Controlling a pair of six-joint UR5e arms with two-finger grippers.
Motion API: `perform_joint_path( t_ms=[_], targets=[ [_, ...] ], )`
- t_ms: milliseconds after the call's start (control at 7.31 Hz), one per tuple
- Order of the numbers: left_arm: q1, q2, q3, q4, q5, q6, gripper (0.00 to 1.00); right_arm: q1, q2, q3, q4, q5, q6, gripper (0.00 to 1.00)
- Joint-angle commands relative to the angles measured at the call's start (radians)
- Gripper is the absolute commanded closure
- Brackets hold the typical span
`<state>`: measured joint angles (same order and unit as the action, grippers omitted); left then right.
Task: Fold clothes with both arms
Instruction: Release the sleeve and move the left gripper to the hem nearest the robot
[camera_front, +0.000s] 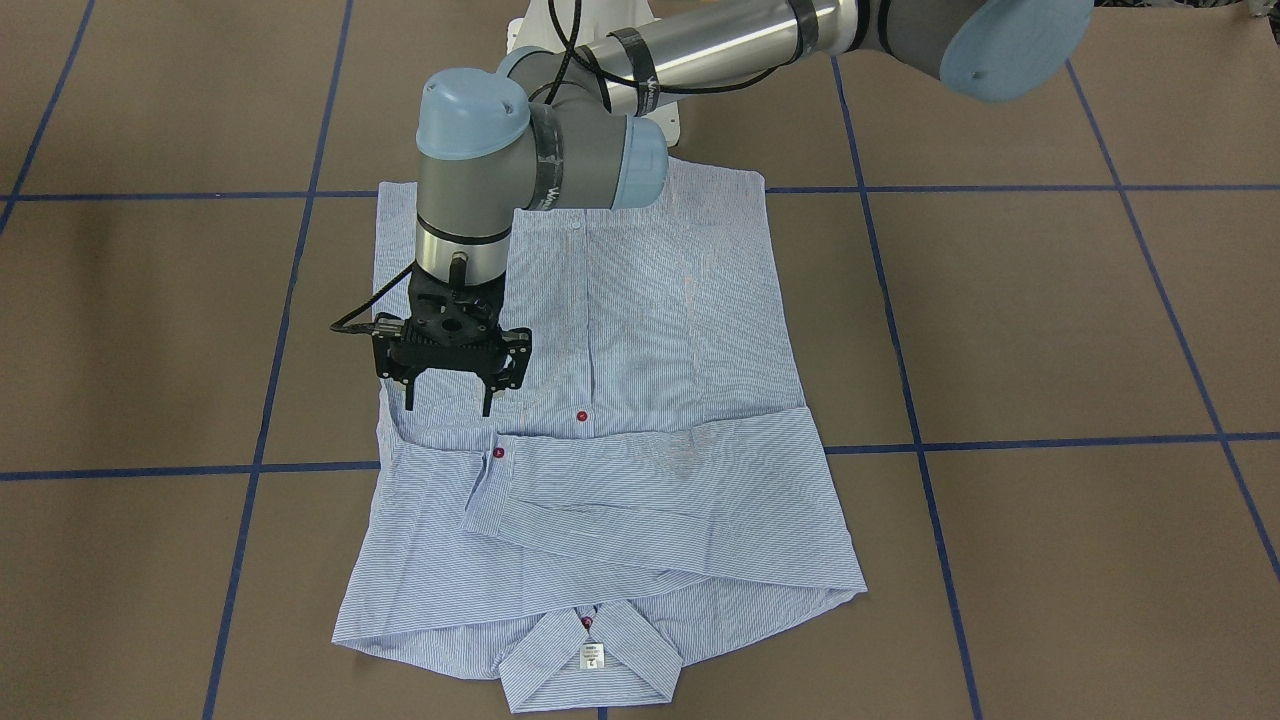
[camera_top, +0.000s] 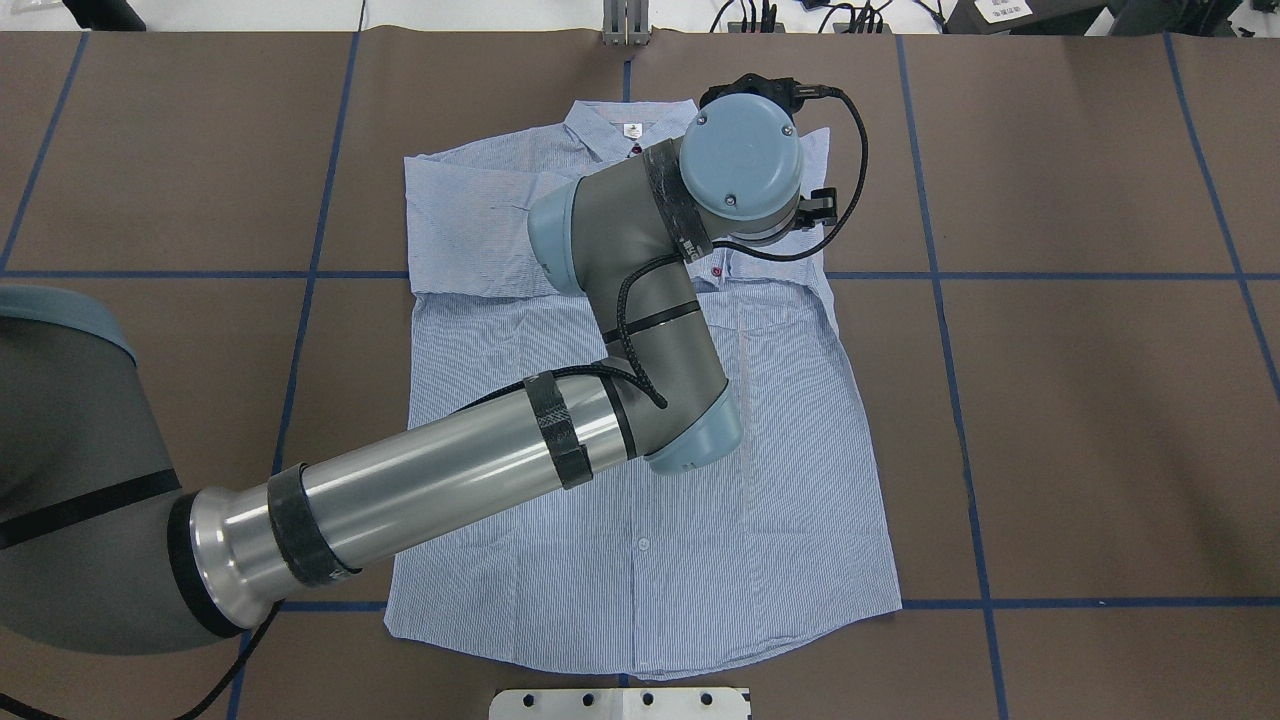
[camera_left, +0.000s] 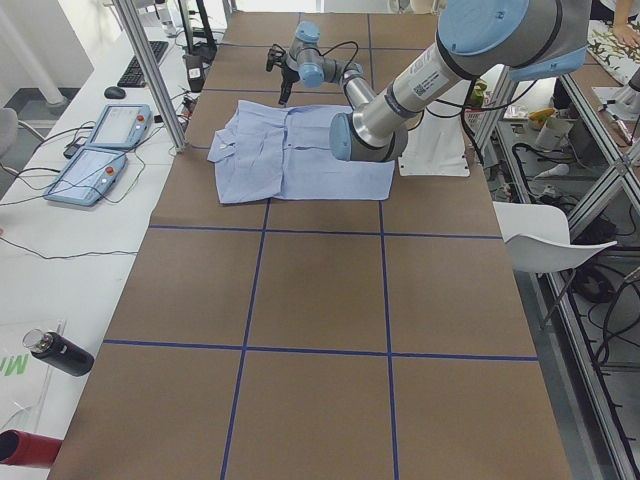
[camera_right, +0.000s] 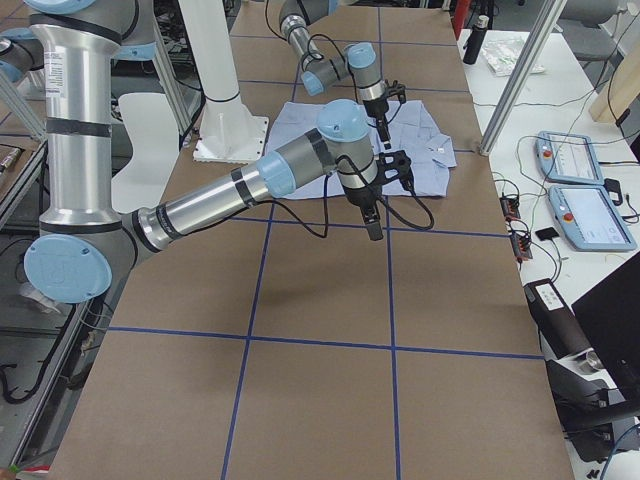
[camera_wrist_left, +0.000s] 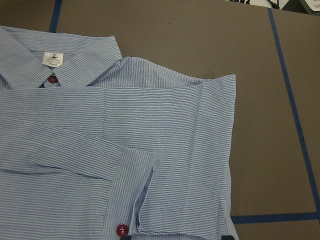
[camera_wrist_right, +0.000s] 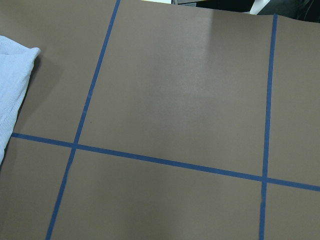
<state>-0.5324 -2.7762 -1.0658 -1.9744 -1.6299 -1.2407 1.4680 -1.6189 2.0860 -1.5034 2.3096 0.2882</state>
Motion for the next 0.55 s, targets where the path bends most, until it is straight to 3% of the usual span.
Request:
perform_joint_path(
  t_ms=[0, 274, 410],
  targets=[
    [0.000, 0.094, -0.155, 0.075, -0.005, 0.091, 0.00, -0.021, 0.002, 0.008, 0.076, 0.019, 0.124, 0.00],
    [-0.001, 0.357, -0.555, 0.208, -0.007, 0.118, 0.00, -0.169, -0.002, 0.025, 0.268, 0.005, 0.425, 0.00],
    [0.000, 0.469, -0.714, 0.242, -0.021, 0.157, 0.00, -0.272, -0.003, 0.078, 0.279, -0.040, 0.544, 0.00]
  ],
)
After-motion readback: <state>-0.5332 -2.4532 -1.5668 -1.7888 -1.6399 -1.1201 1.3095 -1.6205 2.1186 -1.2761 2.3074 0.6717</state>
